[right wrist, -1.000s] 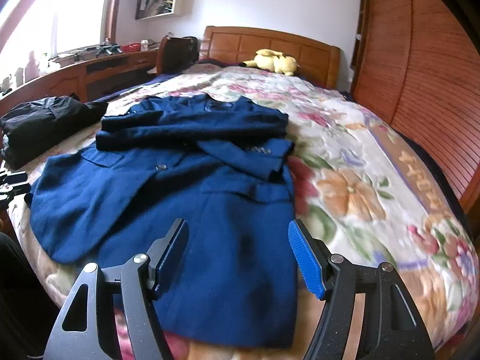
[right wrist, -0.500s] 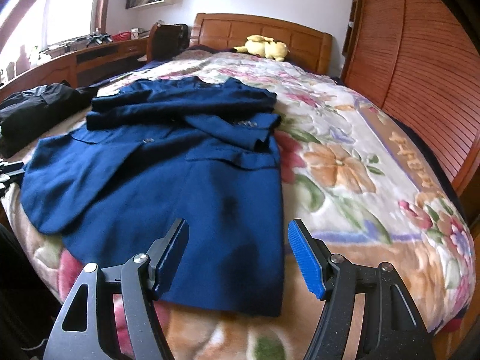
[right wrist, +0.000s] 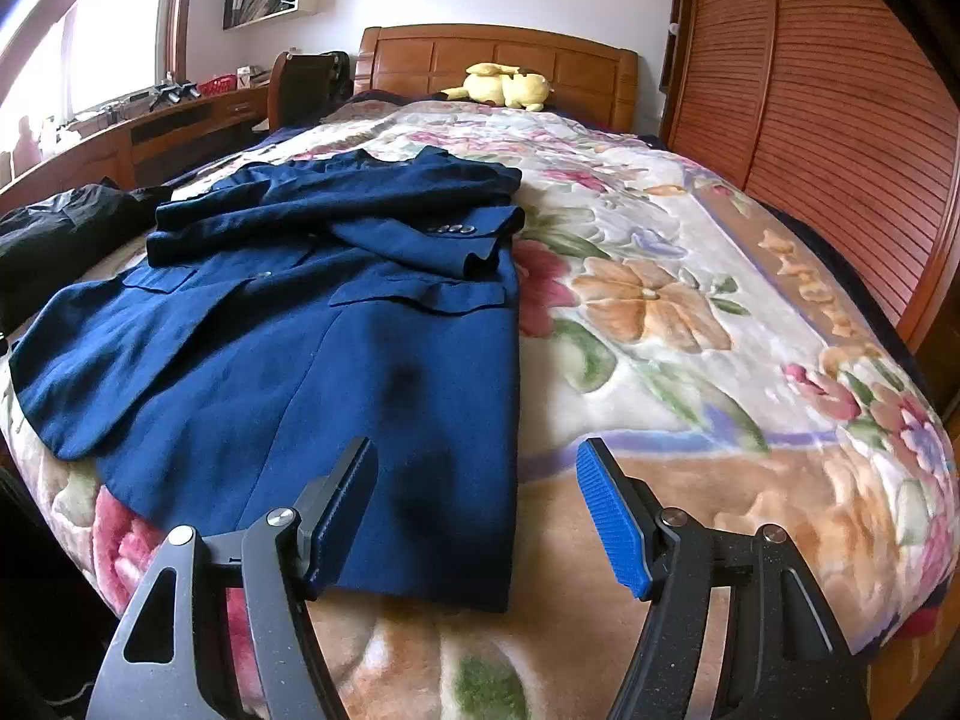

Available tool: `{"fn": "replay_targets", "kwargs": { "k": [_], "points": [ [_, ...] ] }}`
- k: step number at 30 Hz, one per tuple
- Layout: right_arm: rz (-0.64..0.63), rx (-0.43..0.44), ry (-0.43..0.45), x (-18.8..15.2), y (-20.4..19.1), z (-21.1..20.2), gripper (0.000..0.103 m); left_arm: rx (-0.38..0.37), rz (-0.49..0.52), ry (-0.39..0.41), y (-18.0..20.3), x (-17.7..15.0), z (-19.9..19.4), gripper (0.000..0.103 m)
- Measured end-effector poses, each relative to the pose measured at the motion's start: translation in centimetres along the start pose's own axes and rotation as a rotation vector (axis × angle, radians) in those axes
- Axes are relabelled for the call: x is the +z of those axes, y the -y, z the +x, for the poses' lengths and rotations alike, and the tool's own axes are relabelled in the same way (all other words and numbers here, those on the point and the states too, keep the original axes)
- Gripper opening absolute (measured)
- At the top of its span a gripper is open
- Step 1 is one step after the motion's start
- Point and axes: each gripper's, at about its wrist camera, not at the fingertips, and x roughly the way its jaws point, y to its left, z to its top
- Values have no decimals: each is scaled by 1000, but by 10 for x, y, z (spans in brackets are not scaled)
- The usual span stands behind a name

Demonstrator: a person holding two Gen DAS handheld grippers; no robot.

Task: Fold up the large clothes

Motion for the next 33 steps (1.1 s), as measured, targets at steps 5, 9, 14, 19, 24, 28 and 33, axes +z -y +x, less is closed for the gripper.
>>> {"fn": "replay_targets", "kwargs": {
  "k": [5,9,14,19,24,28,33],
  "points": [
    [8,6,-3,1,3,4,71,-45,-8,9,4,13,-3,36],
    [-6,-6,-20,3,5,13,71,-72,-3,1,16,23,13,39],
    [0,-10,-63,5,13,29,71,-109,4,-91,30,25,48,39],
    [-1,20,-93,4,15,37,71,-113,-1,-110,31,22,56,40],
    [16,43,-96,1,19,38,71,-101,13,-110,32,22,57,41],
    [9,44,-96,1,18,36,71,-95,14,-104,31,21,59,43],
    [6,49,-104,-1,15,36,70,-93,16,-99,31,18,61,44]
  ]
}}
